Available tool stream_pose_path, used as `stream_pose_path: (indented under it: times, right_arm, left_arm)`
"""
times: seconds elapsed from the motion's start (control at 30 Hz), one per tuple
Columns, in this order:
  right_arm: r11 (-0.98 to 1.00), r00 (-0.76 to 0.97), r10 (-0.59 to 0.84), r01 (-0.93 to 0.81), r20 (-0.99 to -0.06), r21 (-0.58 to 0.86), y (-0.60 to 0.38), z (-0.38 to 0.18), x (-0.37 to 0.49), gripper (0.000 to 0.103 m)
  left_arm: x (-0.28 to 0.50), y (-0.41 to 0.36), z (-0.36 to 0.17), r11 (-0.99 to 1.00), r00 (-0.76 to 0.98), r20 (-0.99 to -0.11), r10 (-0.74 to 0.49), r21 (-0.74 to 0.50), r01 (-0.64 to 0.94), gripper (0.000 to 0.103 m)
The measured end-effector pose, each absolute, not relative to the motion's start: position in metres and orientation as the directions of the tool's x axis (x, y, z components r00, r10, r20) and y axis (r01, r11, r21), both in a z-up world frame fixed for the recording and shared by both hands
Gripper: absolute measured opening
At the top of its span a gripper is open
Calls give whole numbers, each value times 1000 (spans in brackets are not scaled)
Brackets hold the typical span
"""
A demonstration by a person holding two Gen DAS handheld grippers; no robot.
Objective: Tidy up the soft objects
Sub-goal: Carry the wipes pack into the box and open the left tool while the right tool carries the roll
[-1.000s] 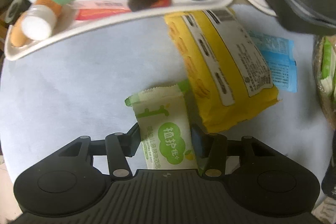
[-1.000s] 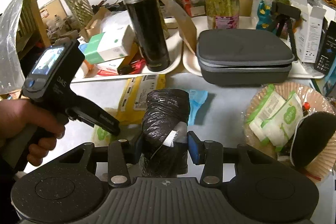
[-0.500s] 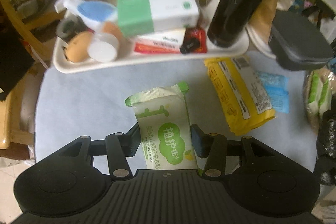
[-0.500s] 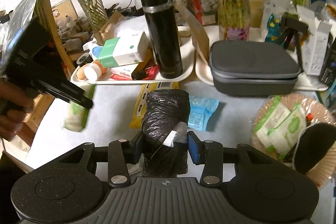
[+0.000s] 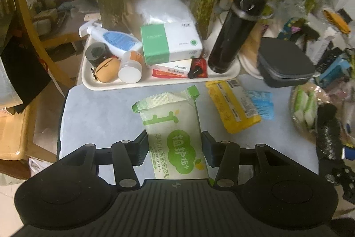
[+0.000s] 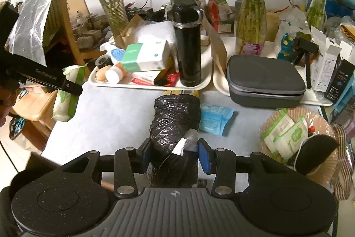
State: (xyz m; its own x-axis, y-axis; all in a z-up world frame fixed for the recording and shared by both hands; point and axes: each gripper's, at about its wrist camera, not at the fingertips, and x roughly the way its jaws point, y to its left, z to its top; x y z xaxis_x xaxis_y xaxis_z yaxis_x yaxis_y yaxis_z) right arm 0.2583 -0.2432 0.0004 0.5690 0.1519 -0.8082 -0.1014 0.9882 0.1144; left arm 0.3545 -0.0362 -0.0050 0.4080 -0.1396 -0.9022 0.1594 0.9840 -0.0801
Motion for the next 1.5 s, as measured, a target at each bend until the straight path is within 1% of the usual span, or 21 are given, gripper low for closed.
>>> stream_pose_path:
  times: [0.37,0.63,0.83,0.93,1.1,1.13,1.17,1.2,1.23,1.37,1.5]
  right_arm:
    - [971,526,219,-200,-822,130,-217,35,216,47]
    - [970,529,223,-206,-819,131,-214,42,191,47]
    - [970,532,226,-201,-816,138,-215,45,177,47]
    - [970,538,226,-196,-812,140,-216,47,170,47]
    - [970,538,231,-197,-811,145,-217,46,161,47]
    - [970,538,231,-194,-811,148,-218,46,160,47]
    - [970,538,231,-190,-810,151,-219,45,159,47]
    - [970,538,232,-187,-810,154,-220,45,158,47]
    - [970,538,233,-184,-810,157,-221,44,156,47]
    - [970,533,236,-177,-813,165,-222,40,150,47]
    - [969,524,242,-173,-817,176,-222,35,146,47]
  left_arm:
    - [297,-32,35,957,417,-868,-271,-195,216,48]
    - [252,-40,51,923,386,-846,-367,-279,266,48]
    - [226,-53,46,894,324,-845,-427,-340,292,48]
    - [219,-60,38,886,288,-848,-446,-370,280,48]
    - [208,-73,22,838,244,-816,-523,-442,318,49]
    - [206,-72,21,830,249,-803,-541,-461,315,54]
    - [204,-70,20,823,259,-791,-554,-475,310,64]
    - [202,-68,21,822,277,-782,-558,-477,310,67]
    - [199,-66,23,826,298,-777,-554,-469,314,68]
    - [185,-62,29,847,352,-779,-519,-411,338,68]
    - [172,-55,35,882,425,-786,-449,-312,354,68]
